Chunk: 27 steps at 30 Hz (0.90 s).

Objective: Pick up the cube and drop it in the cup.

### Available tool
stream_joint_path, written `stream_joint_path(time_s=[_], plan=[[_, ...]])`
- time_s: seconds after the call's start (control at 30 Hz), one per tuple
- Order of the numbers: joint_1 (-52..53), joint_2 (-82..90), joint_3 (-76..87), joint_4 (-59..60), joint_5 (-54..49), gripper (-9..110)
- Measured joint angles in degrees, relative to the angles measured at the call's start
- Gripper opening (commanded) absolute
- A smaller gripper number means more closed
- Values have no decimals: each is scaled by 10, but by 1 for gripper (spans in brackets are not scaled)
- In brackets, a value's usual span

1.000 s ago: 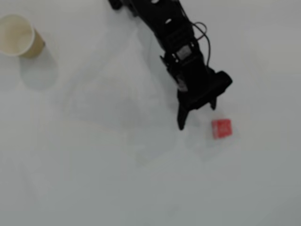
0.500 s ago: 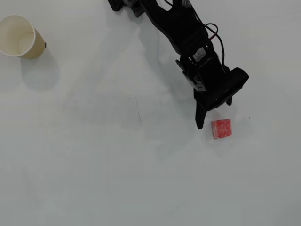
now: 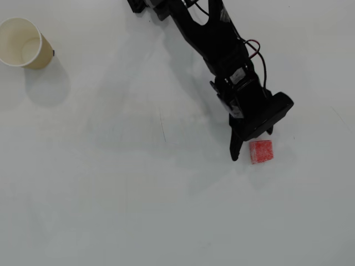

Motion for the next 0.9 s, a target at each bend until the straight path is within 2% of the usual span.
stream_joint_path(time_s=[0.9], plan=[[13,-96,-105,0,0,44]])
